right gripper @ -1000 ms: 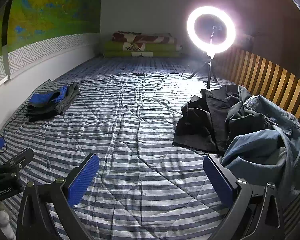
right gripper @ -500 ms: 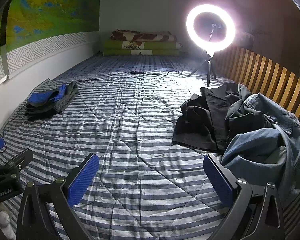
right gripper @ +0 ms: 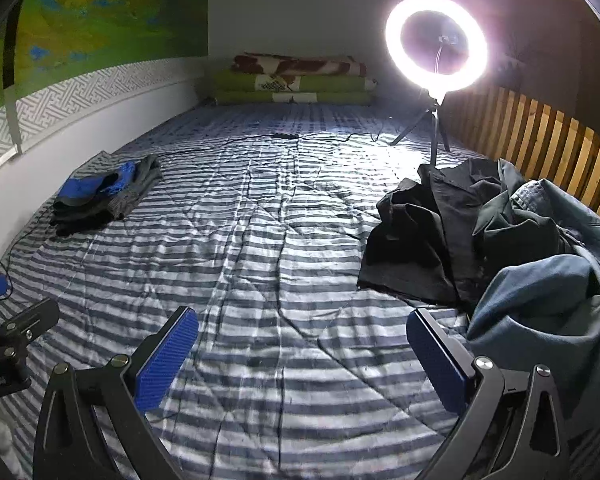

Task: Organize objects
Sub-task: 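Reach the right tool into the denim jacket pile and grasp the jacket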

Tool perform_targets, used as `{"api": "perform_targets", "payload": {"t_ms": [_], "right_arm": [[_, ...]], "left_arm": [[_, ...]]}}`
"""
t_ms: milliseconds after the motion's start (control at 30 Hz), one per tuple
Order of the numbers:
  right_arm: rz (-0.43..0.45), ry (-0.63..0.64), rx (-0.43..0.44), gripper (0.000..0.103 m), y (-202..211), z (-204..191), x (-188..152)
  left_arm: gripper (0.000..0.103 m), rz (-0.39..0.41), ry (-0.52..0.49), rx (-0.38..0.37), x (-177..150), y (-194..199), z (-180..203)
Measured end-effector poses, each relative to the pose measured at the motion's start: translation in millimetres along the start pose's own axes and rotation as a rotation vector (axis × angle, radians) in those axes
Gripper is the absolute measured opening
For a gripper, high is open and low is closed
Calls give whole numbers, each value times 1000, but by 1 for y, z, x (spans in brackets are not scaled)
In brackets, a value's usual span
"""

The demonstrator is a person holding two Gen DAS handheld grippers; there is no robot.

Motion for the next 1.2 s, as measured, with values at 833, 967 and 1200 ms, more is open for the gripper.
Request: {"api": "perform_targets", "payload": {"t_ms": [833,967,1200], "right_arm": [[-23,-238,-99,103,3,147,22],[37,-293,-199,103,24,189,27],[70,-462,-413,103,51,287,16]], "left_arm": [[103,-99,-41,-88,-14,-32,36],[103,-96,-39,-90,-13,-32,37],[103,-88,-46,-99,-12,-29,42]]}}
Point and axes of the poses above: each gripper's, at about its wrist camera, not at the fingertips, and y roughly against the way its jaws point, z to its right, x to its top, the point moved 9 cm from there along -y, roughly the way its jaws point, and after that the axes turned 13 degrees about -z, right-handed, at the moved point
